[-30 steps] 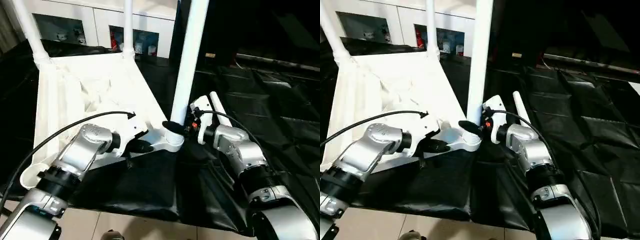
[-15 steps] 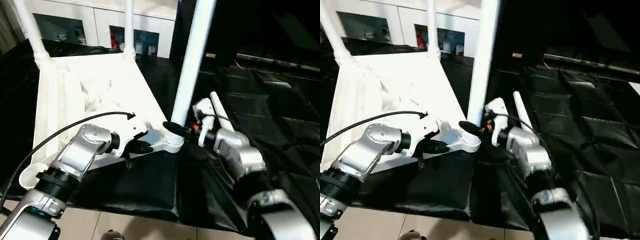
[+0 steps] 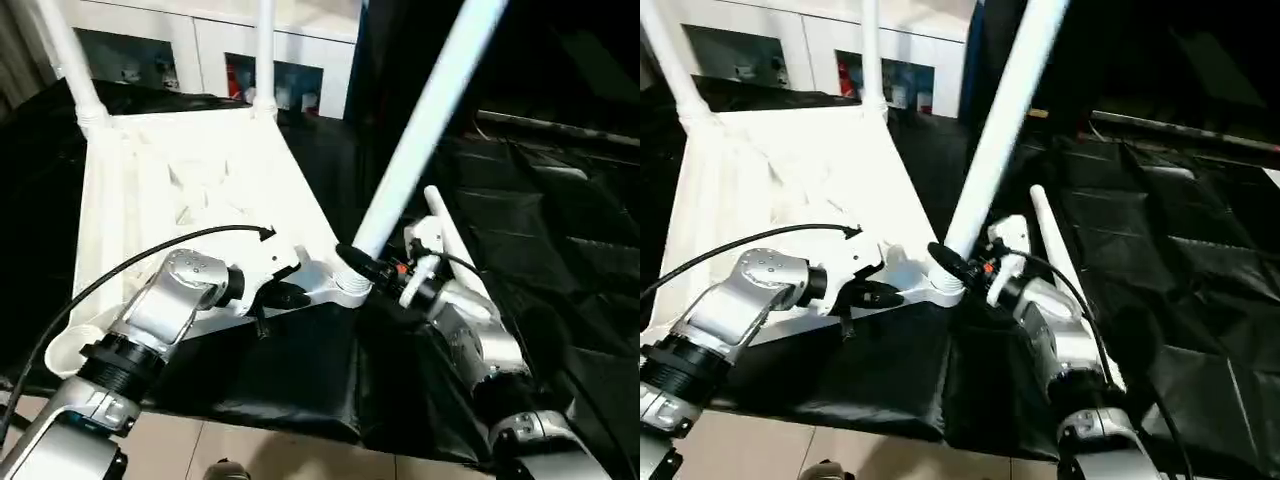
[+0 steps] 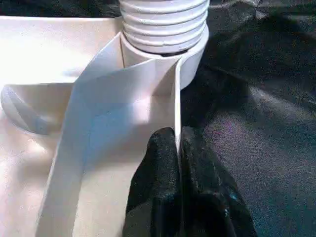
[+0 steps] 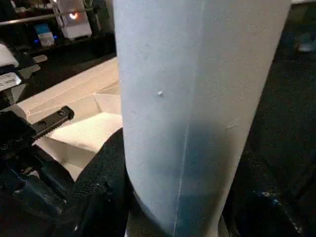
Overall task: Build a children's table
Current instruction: Insert table leg to table base
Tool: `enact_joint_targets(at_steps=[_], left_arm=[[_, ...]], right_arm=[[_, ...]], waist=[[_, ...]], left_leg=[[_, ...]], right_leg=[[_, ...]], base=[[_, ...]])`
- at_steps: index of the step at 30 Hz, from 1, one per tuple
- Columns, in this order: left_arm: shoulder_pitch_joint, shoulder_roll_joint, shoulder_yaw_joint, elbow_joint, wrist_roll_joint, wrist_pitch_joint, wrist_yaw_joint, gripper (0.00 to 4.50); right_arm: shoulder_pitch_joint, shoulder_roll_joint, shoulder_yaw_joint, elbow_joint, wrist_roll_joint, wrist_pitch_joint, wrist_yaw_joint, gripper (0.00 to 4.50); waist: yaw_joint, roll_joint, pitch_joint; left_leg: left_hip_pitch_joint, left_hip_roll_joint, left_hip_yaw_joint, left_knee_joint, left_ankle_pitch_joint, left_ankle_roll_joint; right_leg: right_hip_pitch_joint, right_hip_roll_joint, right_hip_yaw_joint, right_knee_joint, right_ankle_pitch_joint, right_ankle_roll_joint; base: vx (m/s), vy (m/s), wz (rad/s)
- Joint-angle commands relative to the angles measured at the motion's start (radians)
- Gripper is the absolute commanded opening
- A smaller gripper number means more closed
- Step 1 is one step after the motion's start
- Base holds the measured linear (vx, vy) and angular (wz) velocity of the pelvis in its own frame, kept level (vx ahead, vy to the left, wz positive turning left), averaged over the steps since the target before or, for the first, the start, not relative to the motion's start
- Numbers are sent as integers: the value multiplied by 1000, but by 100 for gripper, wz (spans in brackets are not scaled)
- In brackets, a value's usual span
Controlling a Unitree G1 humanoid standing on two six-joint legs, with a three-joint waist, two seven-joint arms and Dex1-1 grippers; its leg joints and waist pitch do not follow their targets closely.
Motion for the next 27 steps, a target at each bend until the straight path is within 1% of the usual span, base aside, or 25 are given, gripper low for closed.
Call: enact_joint_targets(at_steps=[1,2,3,4,5,6,7,9,11,12,13,15,16,17,19,20,22,23,24,27], left_arm=[[-36,-13,8,-9,-18,-35,-19,0],[-36,-13,8,-9,-18,-35,-19,0],[-42,-17,10,1,-15,-38,-14,0],[-42,-17,11,2,-14,-38,-14,0],[-44,-18,11,4,-14,-40,-13,0],[-44,-18,11,4,-14,-40,-13,0],[-46,-19,10,11,-11,-44,-11,0],[-49,-21,12,17,-8,-46,-11,0],[-51,-22,12,19,-8,-47,-12,0],[-56,-23,12,28,-4,-53,-15,0],[-57,-23,11,30,-3,-55,-16,0],[-56,-19,8,32,4,-61,-15,0],[-56,-19,7,33,5,-63,-15,0],[-55,-19,6,33,7,-64,-15,0],[-53,-19,4,32,7,-65,-16,0],[-49,-18,2,28,8,-66,-17,0],[-46,-18,1,25,8,-66,-18,0],[-41,-16,-3,17,8,-66,-29,0],[-39,-15,-4,14,7,-65,-34,0],[-38,-14,-3,13,9,-70,-43,0]], right_arm=[[52,-25,-22,70,-23,3,-12,191],[52,-25,-22,70,-23,3,-12,191],[70,-25,-18,66,-23,-20,-5,191],[72,-26,-17,66,-23,-22,-4,191],[78,-27,-15,65,-25,-27,0,191],[78,-27,-15,65,-25,-27,0,191],[88,-28,-21,61,-14,-33,3,191],[93,-34,-16,57,-18,-36,7,191],[95,-36,-13,54,-21,-35,10,191],[104,-47,15,35,-42,-34,29,191],[108,-52,28,22,-51,-29,39,191],[106,-62,58,-7,-67,-3,57,191],[102,-66,68,-13,-72,6,65,191],[94,-69,77,-16,-78,16,73,191],[86,-72,87,-17,-84,26,81,191],[73,-74,104,-17,-93,42,97,191],[65,-76,115,-17,-98,53,108,191],[35,-83,139,-3,-114,76,128,191],[23,-85,144,4,-119,82,133,191],[8,-91,153,10,-121,95,137,191]], waist=[[-8,27,-72],[-8,27,-72],[-6,30,-72],[-4,30,-71],[-5,28,-71],[-5,28,-71],[-4,31,-71],[-4,28,-71],[-4,29,-71],[-3,29,-71],[-2,29,-70],[-2,29,-69],[-2,28,-70],[-2,23,-68],[-2,24,-68],[-3,23,-68],[-3,22,-68],[-3,21,-69],[-5,20,-69],[-6,22,-68]], left_leg=[[10,9,5,-69,-253,-18],[10,9,5,-69,-253,-18],[11,8,4,-70,-264,-19],[13,9,4,-70,-276,-20],[11,9,4,-71,-281,-19],[11,9,4,-71,-281,-19],[11,9,2,-72,-283,-18],[11,9,3,-72,-284,-17],[11,9,2,-72,-283,-16],[10,9,2,-72,-283,-14],[12,9,3,-72,-278,-13],[11,8,3,-73,-283,-11],[11,9,2,-73,-281,-11],[11,9,3,-73,-283,-9],[11,9,3,-73,-286,-11],[10,9,2,-74,-286,-12],[11,9,3,-73,-285,-11],[9,8,3,-73,-277,-10],[7,8,2,-73,-273,-10],[8,8,3,-73,-271,-10]], right_leg=[[49,-61,52,-77,-193,-185],[49,-61,52,-77,-193,-185],[49,-61,51,-79,-203,-184],[48,-62,52,-81,-217,-183],[50,-62,51,-81,-226,-180],[50,-62,51,-81,-226,-180],[49,-62,52,-82,-235,-178],[49,-62,52,-83,-237,-178],[49,-62,52,-83,-238,-177],[49,-61,52,-83,-238,-176],[48,-60,52,-84,-233,-174],[49,-59,52,-84,-236,-173],[50,-60,52,-84,-237,-172],[48,-61,52,-85,-264,-167],[48,-62,52,-87,-278,-163],[48,-62,52,-88,-288,-160],[46,-62,53,-88,-284,-160],[48,-62,53,-86,-277,-161],[50,-62,52,-85,-275,-160],[48,-62,54,-86,-271,-161]], base=[[0,0,0],[0,0,0],[0,0,0],[0,0,0],[0,0,0],[0,0,0],[0,0,0],[0,0,0],[0,0,0],[0,0,0],[0,0,0],[0,0,0],[0,0,0],[0,0,0],[0,0,0],[0,0,0],[0,0,0],[0,0,0],[0,0,0],[0,0,0]])
